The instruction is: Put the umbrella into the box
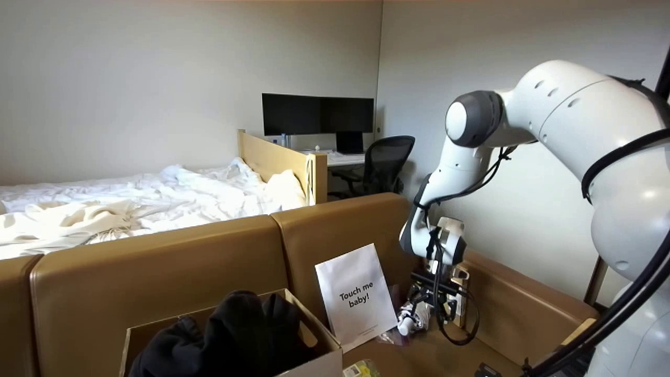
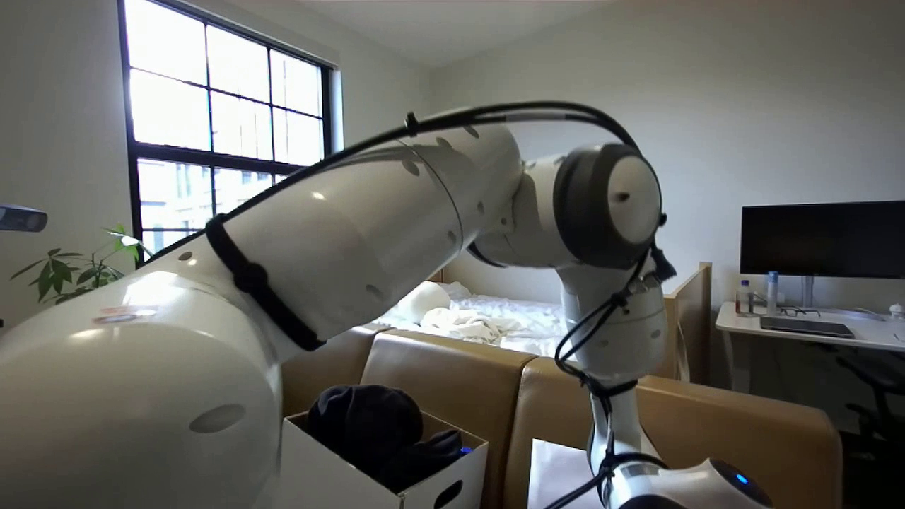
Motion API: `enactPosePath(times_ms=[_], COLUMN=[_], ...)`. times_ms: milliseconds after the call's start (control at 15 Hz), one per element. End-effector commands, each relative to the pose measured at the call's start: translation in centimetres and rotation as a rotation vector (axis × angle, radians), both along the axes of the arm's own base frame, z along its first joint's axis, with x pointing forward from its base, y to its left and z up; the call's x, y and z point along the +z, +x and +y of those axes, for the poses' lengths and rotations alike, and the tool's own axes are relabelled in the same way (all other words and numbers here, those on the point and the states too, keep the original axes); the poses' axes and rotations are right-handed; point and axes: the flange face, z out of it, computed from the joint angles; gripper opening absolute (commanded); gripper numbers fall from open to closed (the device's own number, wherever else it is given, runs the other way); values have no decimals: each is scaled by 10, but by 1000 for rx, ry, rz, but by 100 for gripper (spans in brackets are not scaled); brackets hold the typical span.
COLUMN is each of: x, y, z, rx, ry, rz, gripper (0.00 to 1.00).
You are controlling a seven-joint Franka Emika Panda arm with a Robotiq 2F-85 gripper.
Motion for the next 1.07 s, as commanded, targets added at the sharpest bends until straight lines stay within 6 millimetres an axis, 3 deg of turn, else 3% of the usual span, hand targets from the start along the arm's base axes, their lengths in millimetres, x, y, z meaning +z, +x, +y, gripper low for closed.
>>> enactPosePath(times_ms=[0,333,400,533,600,667,733,800,1000], x=[-54,-60,-63,-80,-87,-93,-94,-94,-64], y=[27,78,81,67,53,44,38,38,59], z=[22,46,47,40,33,28,21,17,4], rx=[62,140,145,176,196,188,206,202,174], ry=[39,-80,-93,-93,-72,-66,-23,-20,-26], rz=[-28,-191,-191,-71,19,78,125,149,99], gripper=[100,100,100,100,90,73,67,59,41])
